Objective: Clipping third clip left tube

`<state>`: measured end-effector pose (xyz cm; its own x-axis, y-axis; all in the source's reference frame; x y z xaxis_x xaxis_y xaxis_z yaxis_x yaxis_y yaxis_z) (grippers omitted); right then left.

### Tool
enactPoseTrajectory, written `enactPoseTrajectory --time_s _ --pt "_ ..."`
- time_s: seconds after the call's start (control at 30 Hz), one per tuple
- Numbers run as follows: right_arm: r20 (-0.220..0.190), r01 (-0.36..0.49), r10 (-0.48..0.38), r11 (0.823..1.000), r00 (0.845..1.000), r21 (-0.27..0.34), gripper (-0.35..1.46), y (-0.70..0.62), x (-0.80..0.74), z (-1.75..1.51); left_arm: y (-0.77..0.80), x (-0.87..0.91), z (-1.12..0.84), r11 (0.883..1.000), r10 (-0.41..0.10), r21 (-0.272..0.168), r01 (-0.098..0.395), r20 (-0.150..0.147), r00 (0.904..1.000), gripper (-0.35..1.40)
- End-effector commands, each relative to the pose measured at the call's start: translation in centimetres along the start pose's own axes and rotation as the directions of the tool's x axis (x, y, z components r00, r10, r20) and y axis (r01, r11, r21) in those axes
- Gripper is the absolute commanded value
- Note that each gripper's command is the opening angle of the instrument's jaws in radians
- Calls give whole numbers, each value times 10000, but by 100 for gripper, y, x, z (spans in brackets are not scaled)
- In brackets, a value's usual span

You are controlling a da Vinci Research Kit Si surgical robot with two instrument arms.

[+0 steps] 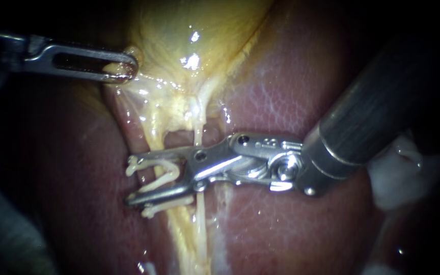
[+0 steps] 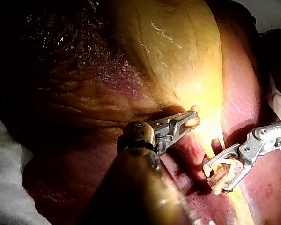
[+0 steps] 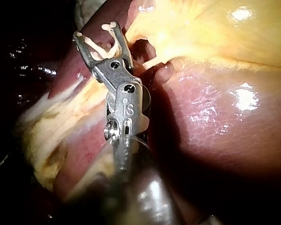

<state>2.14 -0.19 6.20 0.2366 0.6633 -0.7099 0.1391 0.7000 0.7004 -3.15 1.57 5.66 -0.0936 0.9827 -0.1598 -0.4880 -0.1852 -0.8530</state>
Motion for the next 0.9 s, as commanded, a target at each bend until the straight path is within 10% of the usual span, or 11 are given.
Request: enactPoseTrajectory --time_s 0.03,0.43,0.9 --pt "-11 -10 10 10000 10000 26 47 -2 3 -2 0 0 0 10000 0 1 0 0 10000 -35" --pt "-78 -225 227 9995 9997 201 49 -21 27 -65 0 0 0 10000 0 1 0 0 10000 -35" --pt "-61 -1093 1094 9938 9940 224 50 7 -6 -77 0 0 0 10000 1 1 -1 0 10000 -35"
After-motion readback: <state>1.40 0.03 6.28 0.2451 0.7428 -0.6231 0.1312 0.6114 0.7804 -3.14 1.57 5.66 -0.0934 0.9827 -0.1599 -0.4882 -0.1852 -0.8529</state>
